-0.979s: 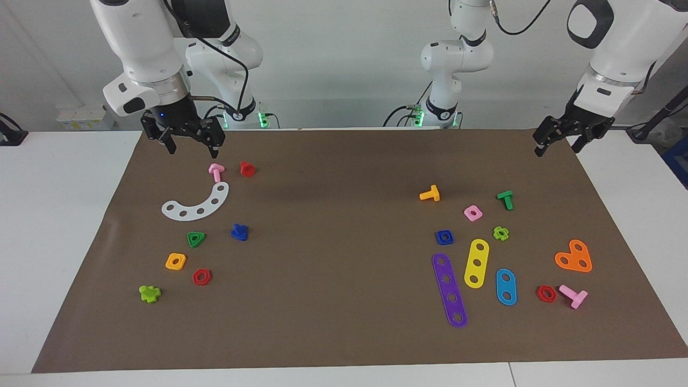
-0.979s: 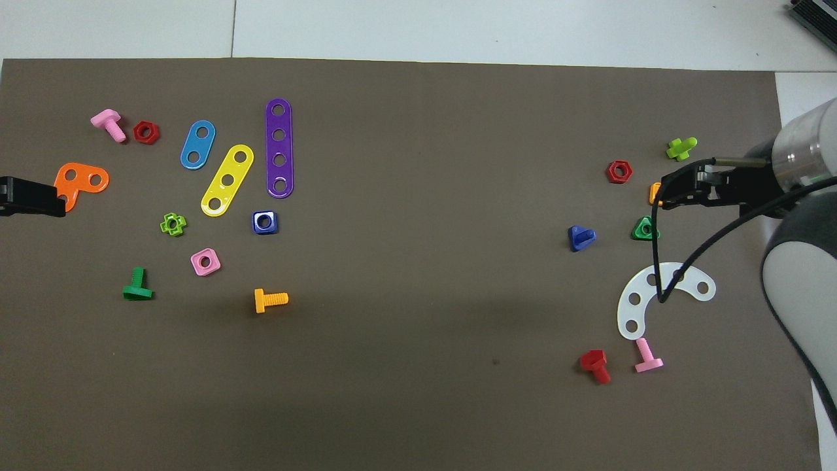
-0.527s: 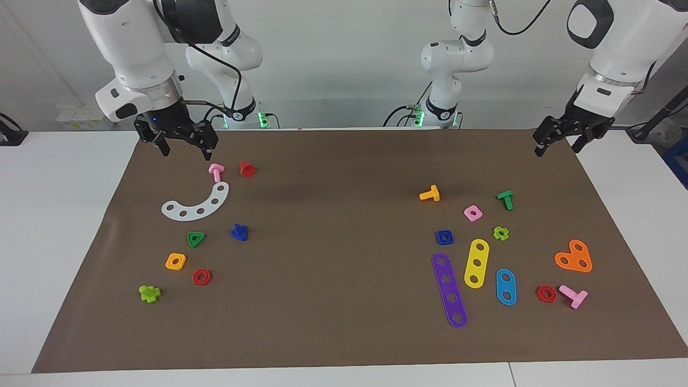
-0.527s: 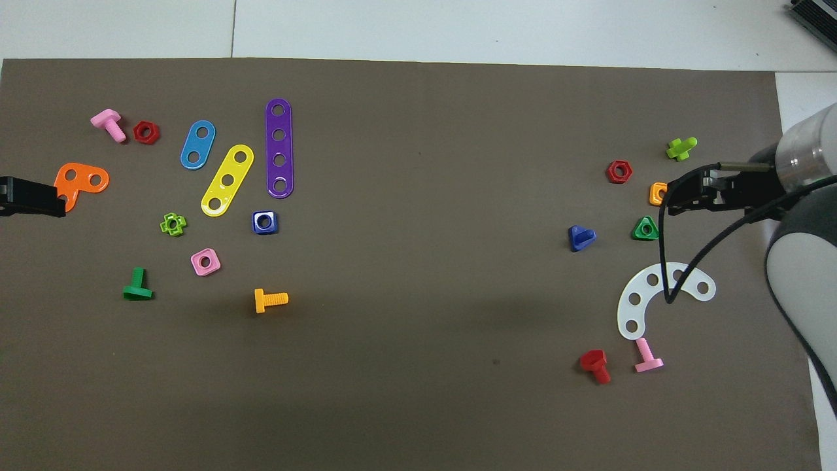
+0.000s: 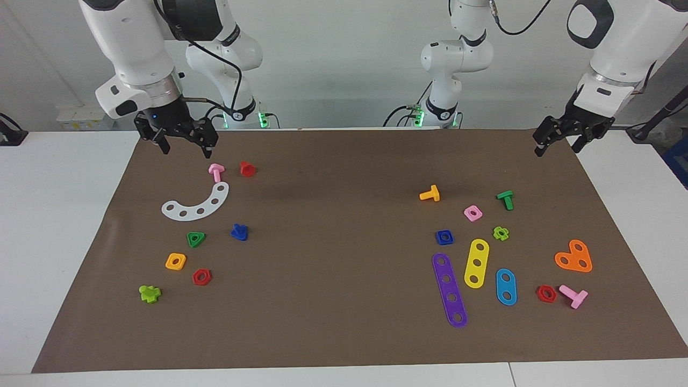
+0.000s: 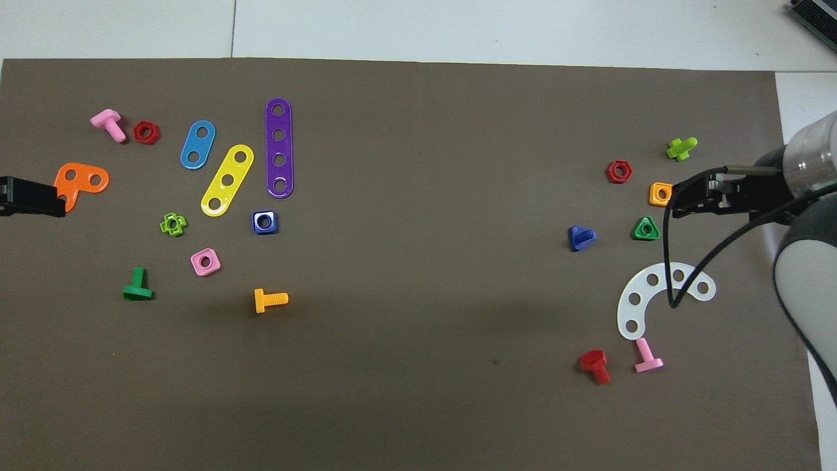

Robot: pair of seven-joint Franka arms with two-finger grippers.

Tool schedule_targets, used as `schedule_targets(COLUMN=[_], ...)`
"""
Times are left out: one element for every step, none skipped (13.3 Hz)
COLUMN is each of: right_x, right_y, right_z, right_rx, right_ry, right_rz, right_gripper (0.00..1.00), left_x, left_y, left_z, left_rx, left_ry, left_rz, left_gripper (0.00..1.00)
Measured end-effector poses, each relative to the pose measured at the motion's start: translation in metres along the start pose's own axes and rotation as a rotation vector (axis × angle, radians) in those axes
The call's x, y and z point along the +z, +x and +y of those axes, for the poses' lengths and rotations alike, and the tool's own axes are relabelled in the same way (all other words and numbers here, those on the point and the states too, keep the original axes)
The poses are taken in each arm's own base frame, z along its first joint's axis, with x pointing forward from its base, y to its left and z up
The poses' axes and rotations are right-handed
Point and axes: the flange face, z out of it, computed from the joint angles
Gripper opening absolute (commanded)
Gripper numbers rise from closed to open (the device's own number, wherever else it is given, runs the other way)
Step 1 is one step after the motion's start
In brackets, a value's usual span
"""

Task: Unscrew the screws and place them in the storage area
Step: 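Release the blue cube and withdraw the right gripper to rest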

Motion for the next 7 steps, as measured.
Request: schedule_targets(right_x=[0.0,0.001,0.002,0.004,0.004,0.005,0.005], right_y=[-0.004,-0.006,-0.009,-0.011,-0.012,-0.013,-0.013], right_z=[0.001,0.001,0.002,0.002,0.002,0.002,0.002], right_rx=[0.0,0.0,-0.001,-0.001,-0.001,-0.002,-0.002], right_ry=[0.0,0.001,0.002,0.002,0.002,0.002,0.002], right_rz=[0.0,0.003,0.005,0.005,0.006,0.005,0.005], right_gripper=[1.0,1.0,1.0,1.0,1.0,1.0,1.0], left_x=[0.0,0.0,-0.001,-0.003,-0.006,-0.01,-0.013], left_y=[0.0,0.0,0.0,0.001,0.002,0.002,0.002], left_z=[0.001,0.005,0.012,0.021,0.031,0.041,0.049], left_rx=[0.002,0.009,0.022,0.038,0.057,0.076,0.093], left_ry=[0.0,0.0,-0.001,-0.001,-0.002,-0.003,-0.004], left_rz=[0.0,0.0,0.002,0.011,0.024,0.033,0.037], left_gripper=[1.0,1.0,1.0,1.0,1.0,1.0,1.0])
